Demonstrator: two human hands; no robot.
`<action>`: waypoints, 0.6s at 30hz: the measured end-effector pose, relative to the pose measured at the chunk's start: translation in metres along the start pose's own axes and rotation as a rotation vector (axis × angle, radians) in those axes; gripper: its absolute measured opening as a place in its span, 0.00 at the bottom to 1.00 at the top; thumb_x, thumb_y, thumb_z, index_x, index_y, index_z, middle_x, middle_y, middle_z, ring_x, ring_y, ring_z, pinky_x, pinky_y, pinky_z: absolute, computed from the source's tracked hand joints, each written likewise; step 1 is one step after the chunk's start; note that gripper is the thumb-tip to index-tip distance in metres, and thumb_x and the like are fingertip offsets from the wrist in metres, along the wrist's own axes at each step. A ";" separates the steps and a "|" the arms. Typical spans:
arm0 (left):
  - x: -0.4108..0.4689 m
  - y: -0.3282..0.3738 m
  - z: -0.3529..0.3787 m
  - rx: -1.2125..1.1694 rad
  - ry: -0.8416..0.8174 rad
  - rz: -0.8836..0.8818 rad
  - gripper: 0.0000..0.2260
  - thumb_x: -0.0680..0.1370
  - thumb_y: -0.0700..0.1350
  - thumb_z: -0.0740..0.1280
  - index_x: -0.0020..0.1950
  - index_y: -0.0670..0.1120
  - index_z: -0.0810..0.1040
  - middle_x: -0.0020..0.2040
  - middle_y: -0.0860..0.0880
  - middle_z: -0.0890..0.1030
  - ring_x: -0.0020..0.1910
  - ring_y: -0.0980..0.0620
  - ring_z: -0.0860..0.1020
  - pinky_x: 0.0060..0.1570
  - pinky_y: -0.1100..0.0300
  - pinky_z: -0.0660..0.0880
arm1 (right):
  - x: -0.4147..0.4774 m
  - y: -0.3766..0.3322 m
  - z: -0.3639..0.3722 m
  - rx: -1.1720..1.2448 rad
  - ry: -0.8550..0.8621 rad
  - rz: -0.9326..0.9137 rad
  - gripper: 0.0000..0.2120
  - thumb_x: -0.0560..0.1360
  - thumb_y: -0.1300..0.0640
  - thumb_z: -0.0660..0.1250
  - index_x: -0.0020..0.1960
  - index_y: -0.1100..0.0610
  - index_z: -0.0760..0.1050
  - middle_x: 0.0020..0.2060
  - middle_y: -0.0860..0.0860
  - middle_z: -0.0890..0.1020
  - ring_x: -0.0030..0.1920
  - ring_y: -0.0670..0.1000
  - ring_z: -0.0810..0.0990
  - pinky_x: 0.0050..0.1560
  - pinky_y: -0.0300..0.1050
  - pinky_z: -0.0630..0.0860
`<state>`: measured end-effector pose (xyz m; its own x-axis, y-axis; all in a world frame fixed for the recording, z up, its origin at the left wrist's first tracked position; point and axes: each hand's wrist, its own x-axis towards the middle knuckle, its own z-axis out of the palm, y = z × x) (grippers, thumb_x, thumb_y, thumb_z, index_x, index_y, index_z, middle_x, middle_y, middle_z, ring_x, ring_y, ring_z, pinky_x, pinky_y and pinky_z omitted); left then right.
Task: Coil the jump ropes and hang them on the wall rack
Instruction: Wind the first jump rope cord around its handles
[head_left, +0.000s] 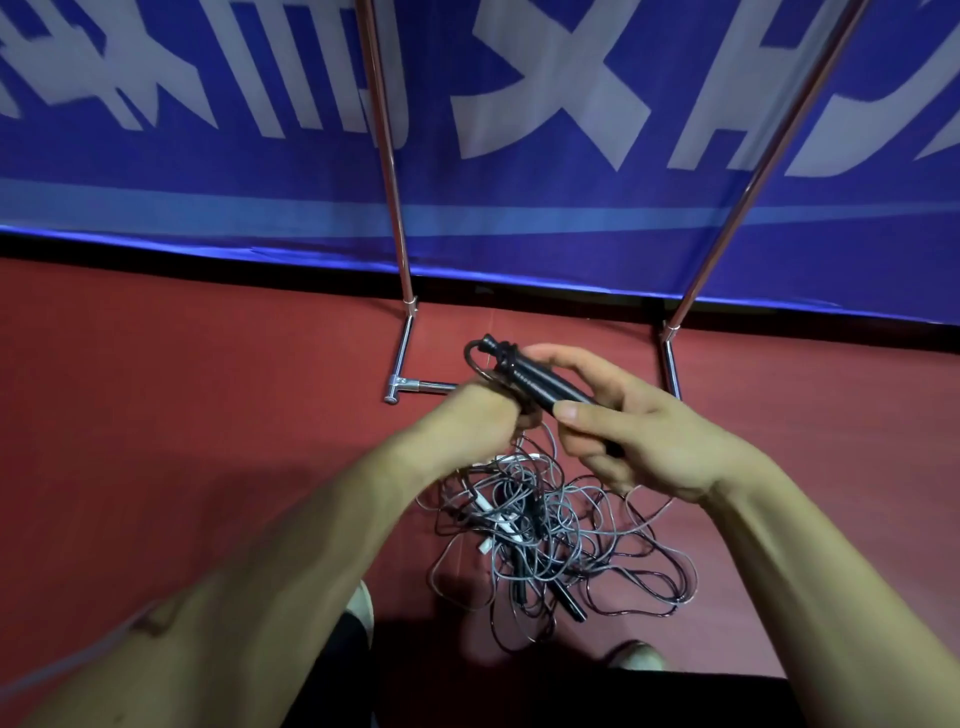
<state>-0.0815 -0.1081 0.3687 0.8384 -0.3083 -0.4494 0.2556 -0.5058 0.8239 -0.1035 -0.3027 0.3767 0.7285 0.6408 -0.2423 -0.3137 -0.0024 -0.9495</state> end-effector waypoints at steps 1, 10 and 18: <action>0.001 0.000 0.005 0.076 0.002 0.007 0.16 0.82 0.39 0.58 0.35 0.49 0.71 0.27 0.55 0.70 0.27 0.53 0.65 0.29 0.59 0.62 | 0.002 0.003 -0.001 -0.119 0.103 -0.005 0.27 0.82 0.57 0.64 0.75 0.38 0.63 0.27 0.46 0.68 0.23 0.46 0.61 0.22 0.36 0.59; -0.013 0.008 0.016 0.888 0.122 0.162 0.11 0.82 0.37 0.57 0.49 0.46 0.78 0.45 0.47 0.78 0.45 0.43 0.76 0.41 0.54 0.70 | 0.018 0.037 -0.002 -1.029 0.372 0.056 0.26 0.81 0.55 0.63 0.75 0.38 0.62 0.62 0.48 0.82 0.59 0.54 0.81 0.59 0.51 0.76; 0.003 0.001 -0.006 0.645 0.275 0.406 0.20 0.79 0.54 0.62 0.31 0.45 0.74 0.28 0.47 0.74 0.33 0.46 0.75 0.36 0.57 0.67 | 0.007 0.012 0.005 -0.666 -0.006 0.135 0.18 0.82 0.53 0.65 0.70 0.41 0.71 0.51 0.41 0.84 0.46 0.47 0.84 0.50 0.45 0.81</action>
<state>-0.0753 -0.1044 0.3700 0.9159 -0.4013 0.0121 -0.3519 -0.7878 0.5055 -0.1050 -0.2945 0.3643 0.7053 0.6059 -0.3680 0.0417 -0.5536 -0.8317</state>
